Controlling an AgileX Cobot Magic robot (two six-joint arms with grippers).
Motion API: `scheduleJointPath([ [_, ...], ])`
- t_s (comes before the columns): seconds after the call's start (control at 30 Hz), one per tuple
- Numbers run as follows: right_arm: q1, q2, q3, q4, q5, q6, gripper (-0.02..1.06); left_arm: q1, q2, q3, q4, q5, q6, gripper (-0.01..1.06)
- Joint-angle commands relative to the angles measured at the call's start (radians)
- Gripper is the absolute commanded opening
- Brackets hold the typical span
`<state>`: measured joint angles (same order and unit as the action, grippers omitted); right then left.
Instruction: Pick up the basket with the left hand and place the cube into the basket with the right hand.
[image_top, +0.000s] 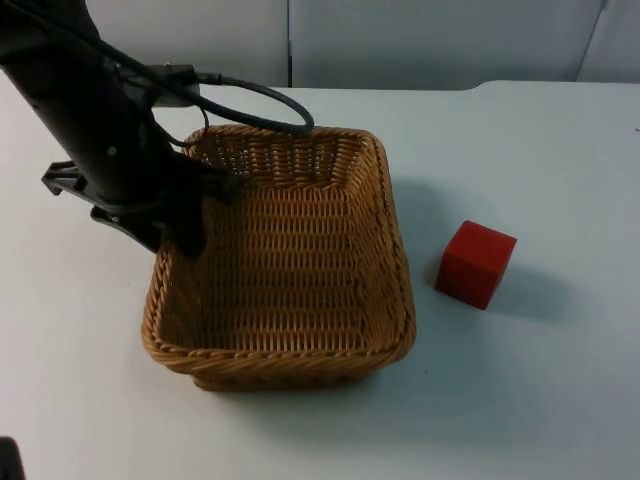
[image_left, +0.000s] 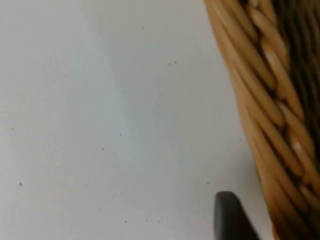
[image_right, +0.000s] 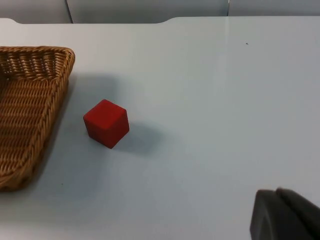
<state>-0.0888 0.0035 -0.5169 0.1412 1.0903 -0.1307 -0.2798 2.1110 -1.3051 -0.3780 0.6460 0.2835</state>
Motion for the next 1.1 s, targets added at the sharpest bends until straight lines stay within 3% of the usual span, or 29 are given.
scheduleJointPath([
  [0.0, 0.005, -0.004, 0.005, -0.004, -0.009, 0.002, 0.00, -0.002, 0.005, -0.008, -0.002, -0.030, -0.005, 0.11],
  [0.03, 0.005, -0.004, 0.005, -0.004, -0.009, 0.002, 0.00, -0.002, 0.005, -0.008, -0.002, -0.030, -0.005, 0.11],
  [0.07, 0.005, -0.004, 0.005, -0.004, -0.009, 0.002, 0.00, -0.002, 0.005, -0.008, -0.002, -0.036, -0.005, 0.00],
  [0.33, 0.005, -0.004, 0.005, -0.004, -0.009, 0.002, 0.00, 0.039, 0.001, -0.008, -0.035, 0.024, -0.003, 0.00],
  [0.6, 0.005, -0.004, 0.005, -0.004, -0.009, 0.002, 0.00, 0.136, -0.092, -0.008, -0.244, 0.098, 0.099, 0.00],
  [0.83, 0.005, -0.004, 0.005, -0.004, -0.009, 0.002, 0.00, 0.138, -0.151, -0.008, -0.354, 0.157, 0.101, 0.00],
  [1.07, 0.005, -0.004, 0.005, -0.004, -0.009, 0.002, 0.00, 0.138, -0.151, -0.008, -0.357, 0.176, 0.101, 0.00],
])
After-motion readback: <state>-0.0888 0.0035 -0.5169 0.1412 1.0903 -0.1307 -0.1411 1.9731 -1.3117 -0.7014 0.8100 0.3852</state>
